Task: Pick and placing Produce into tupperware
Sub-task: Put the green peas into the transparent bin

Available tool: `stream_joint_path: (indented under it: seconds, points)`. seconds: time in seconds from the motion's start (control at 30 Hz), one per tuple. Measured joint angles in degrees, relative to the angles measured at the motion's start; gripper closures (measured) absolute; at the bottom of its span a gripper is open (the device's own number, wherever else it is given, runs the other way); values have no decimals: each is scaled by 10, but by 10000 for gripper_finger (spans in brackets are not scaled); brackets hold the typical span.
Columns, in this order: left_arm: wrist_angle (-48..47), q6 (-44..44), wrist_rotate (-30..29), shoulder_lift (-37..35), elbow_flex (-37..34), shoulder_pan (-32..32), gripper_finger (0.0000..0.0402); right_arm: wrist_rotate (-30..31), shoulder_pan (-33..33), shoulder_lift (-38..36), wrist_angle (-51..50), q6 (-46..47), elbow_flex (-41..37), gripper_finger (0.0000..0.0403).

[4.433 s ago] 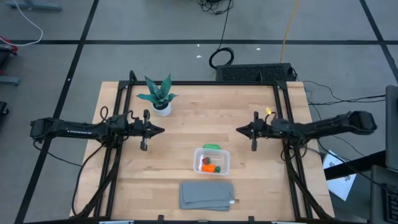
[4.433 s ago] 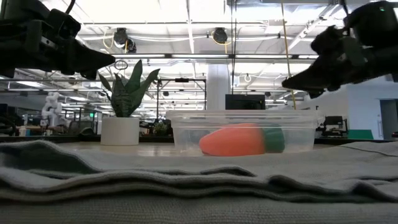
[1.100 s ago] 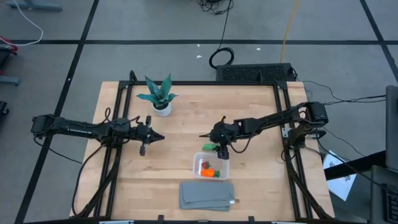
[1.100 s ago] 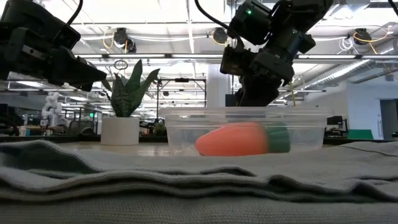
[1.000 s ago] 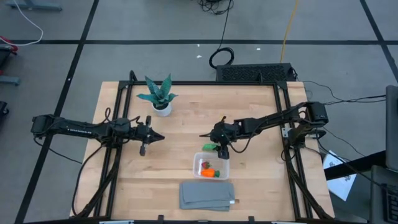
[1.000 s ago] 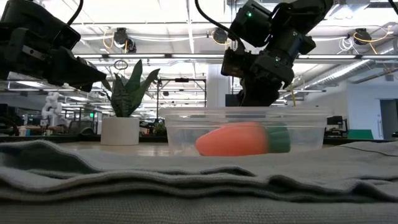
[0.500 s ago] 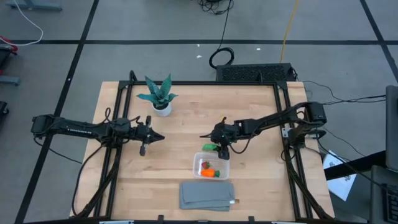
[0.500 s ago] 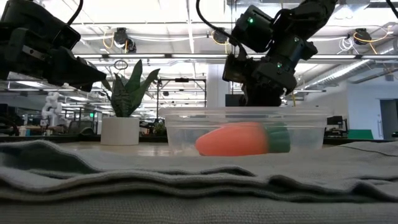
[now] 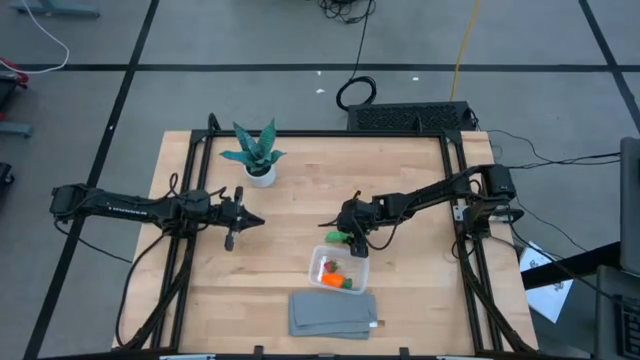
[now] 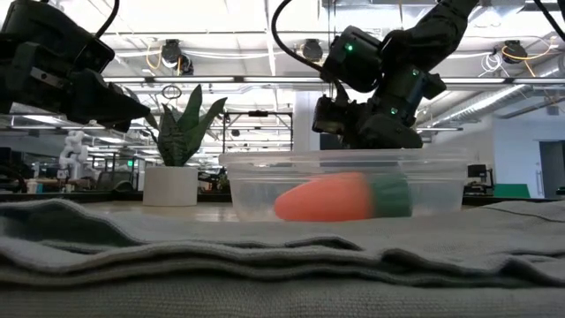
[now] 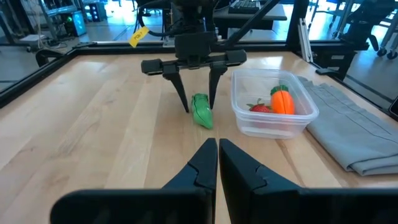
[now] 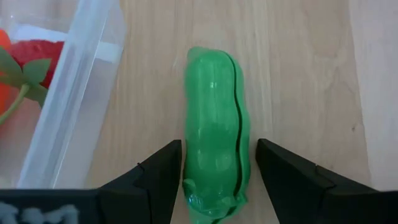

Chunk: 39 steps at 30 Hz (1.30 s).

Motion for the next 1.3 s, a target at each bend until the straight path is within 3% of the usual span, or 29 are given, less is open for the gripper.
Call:
stream_joint_path:
  seconds: [0.37, 0.7, 0.87, 1.3]
  points:
    - [0, 0, 0, 0, 0, 0, 380, 0, 0, -1, 16, -15, 0, 285]
    - [0, -1, 0, 0, 0, 0, 380, -1, 0, -1, 17, -11, 0, 268]
    - [-1, -1, 0, 0, 0, 0, 380, -1, -3, -14, 12, -13, -1, 278]
    - [-2, -1, 0, 0, 0, 0, 380, -13, -12, -171, -28, 34, 0, 273]
